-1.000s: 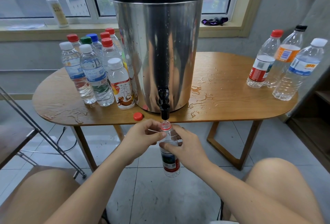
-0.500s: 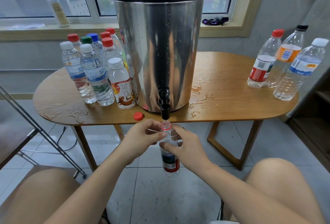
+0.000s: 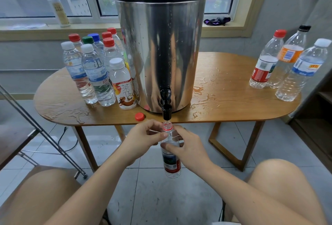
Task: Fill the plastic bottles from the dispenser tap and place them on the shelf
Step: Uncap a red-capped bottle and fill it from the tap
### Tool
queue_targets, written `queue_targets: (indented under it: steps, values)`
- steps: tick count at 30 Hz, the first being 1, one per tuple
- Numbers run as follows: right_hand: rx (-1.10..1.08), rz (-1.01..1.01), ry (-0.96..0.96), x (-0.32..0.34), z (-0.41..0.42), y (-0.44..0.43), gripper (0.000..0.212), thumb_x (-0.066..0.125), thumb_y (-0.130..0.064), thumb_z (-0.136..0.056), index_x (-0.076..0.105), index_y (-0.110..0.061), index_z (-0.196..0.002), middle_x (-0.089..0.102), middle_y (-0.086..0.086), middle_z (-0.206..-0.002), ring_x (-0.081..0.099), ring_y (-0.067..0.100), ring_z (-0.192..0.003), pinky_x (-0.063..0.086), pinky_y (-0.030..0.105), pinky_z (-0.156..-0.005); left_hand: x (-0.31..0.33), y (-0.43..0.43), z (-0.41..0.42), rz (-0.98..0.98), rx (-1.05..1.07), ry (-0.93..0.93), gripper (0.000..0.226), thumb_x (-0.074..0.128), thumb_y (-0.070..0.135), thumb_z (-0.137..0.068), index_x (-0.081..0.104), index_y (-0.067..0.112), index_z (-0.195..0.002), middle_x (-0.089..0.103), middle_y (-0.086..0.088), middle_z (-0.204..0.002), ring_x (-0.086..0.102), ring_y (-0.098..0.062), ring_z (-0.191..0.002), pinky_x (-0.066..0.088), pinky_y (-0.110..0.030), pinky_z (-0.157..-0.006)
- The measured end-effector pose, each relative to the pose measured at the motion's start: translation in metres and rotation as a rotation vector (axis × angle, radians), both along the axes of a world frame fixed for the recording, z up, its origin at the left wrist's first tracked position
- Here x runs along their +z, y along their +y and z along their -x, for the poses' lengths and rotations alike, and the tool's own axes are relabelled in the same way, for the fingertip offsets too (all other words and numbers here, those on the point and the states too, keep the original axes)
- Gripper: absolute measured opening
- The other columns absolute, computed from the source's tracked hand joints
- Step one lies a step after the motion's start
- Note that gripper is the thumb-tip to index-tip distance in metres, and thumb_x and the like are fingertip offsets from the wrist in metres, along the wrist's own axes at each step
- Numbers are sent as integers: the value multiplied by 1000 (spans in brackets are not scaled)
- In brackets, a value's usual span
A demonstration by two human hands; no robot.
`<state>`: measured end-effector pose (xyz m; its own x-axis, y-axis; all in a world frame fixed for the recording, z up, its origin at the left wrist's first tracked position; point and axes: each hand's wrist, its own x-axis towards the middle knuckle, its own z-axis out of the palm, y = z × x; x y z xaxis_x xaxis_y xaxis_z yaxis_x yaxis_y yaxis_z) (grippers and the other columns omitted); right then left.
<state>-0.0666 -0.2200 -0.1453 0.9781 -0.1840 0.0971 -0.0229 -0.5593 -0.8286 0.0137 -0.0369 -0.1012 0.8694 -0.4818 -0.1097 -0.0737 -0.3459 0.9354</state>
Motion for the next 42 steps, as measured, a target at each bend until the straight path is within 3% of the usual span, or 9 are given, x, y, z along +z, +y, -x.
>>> queue_targets:
  steps: [9, 42]
  values:
    - [4, -3, -8, 0, 1, -1, 62, 79, -61, -86, 57, -51, -142, 68, -22, -121, 63, 3, -114, 63, 41, -95, 0, 0, 1, 8, 3, 3, 13, 85, 30, -94, 79, 36, -105, 79, 11, -107, 76, -16, -100, 66, -44, -91]
    - [-5, 6, 14, -1, -1, 0, 63, 81, -58, -88, 56, -48, -146, 68, -21, -126, 63, 6, -115, 62, 41, -98, -2, 0, 0, -5, 1, -5, 13, 85, 31, -94, 79, 37, -104, 78, 12, -107, 75, -14, -100, 66, -43, -90]
